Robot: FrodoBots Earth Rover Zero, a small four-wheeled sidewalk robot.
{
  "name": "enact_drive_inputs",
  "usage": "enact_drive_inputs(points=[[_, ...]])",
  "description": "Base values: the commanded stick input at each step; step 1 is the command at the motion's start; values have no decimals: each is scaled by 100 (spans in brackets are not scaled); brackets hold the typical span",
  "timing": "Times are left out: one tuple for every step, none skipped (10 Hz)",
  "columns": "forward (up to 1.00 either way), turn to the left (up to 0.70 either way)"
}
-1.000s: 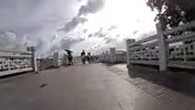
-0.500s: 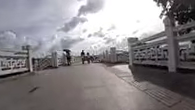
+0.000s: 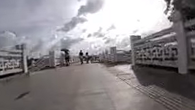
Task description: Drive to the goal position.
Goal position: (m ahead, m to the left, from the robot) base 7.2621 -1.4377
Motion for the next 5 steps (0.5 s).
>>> enact_drive_inputs(points=[[70, 0], [70, 0], [70, 0], [70, 0], [70, 0]])
